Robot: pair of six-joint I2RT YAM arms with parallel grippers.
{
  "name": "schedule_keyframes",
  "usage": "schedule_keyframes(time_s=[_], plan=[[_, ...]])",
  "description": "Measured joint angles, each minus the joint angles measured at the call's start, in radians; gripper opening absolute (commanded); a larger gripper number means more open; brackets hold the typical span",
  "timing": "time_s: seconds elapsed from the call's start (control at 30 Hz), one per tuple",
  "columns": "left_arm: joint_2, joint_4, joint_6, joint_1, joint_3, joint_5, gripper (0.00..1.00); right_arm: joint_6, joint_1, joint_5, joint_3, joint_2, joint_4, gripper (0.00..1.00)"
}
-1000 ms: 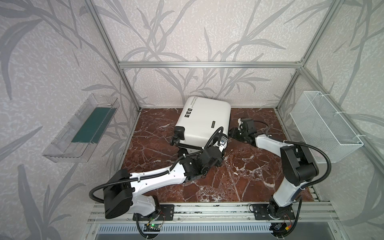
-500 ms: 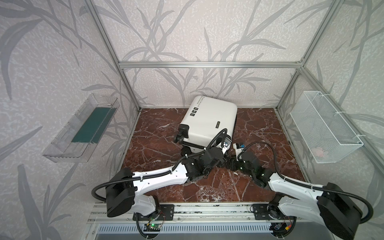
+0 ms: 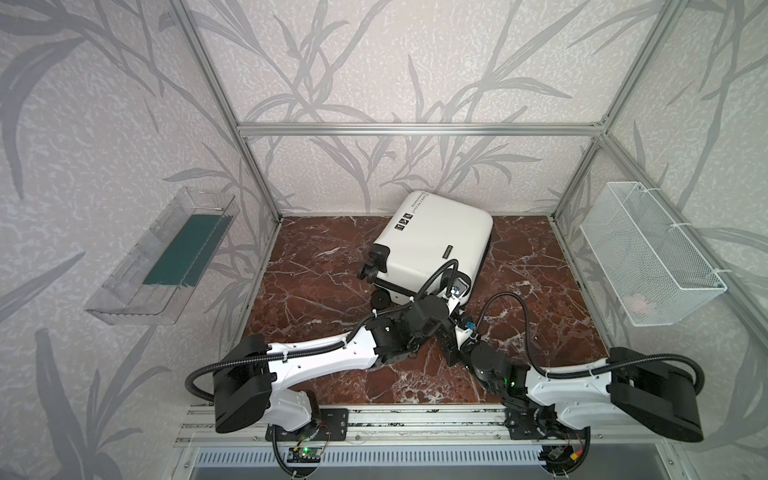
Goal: Pack the luggage
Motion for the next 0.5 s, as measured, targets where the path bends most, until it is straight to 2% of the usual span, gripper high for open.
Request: schedule_keyframes(time_s=[0.13,0.27,0.4,0.5], plan=[[0.000,0.000,0.000,0.000,0.000,0.000,0.00,-0.003,0.010,0.079,-0.002,0.079,0.113,0.48],[0.000,0.002,0.000,0.000,0.000,-0.002,0.00,0.052,0.011,0.158,-0.016,0.058,0.100,0.50],[0.000,0.008,0.000,-0.001,-0.002,-0.005,0.00,0.134,-0.005,0.209,-0.045,-0.083,-0.045,0.51],[0.000,0.021,0.001,-0.002,-0.010,-0.010,0.00,0.212,-0.055,0.220,-0.061,-0.258,-0.215,0.52]])
